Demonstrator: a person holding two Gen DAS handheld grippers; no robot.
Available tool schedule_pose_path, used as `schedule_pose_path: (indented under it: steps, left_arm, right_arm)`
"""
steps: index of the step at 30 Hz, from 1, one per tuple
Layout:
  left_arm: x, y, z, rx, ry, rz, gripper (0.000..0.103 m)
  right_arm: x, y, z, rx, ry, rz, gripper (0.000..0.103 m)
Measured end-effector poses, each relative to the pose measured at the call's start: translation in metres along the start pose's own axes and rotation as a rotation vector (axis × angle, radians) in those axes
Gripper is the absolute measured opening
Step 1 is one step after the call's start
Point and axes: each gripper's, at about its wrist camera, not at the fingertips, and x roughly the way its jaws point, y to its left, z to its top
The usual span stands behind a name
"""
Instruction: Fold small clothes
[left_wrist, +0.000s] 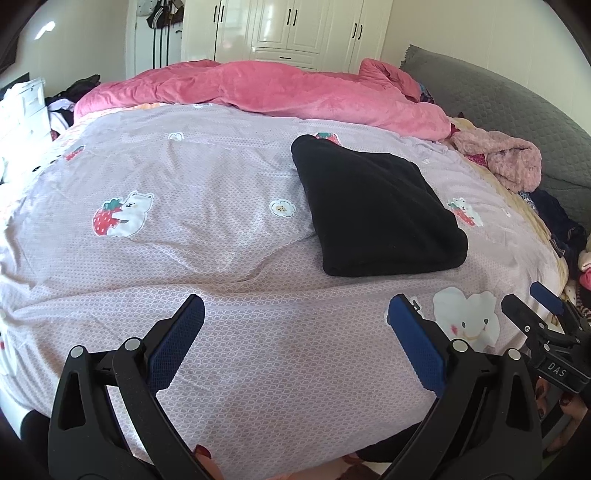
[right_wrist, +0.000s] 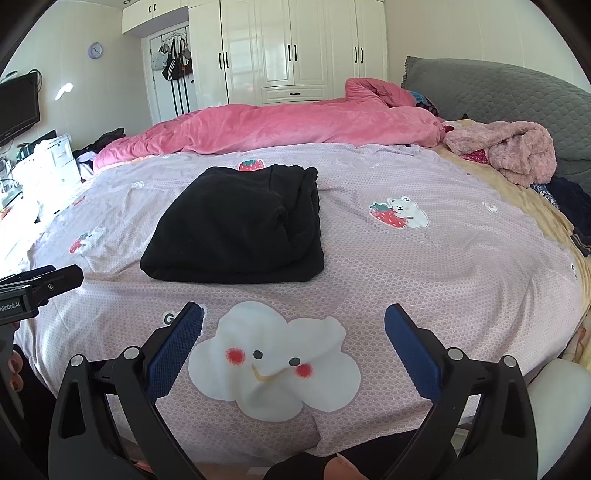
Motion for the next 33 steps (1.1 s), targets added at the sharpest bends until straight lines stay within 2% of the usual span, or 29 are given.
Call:
schedule_pose_path:
  steps: [33]
  left_arm:
    - [-0.0008, 0.0011, -0.0005, -0.008, 0.015, 0.007, 0.094]
  right_arm:
    - [0.0018, -0.0016, 0.0002, 0.005, 0.009, -0.011, 0.099]
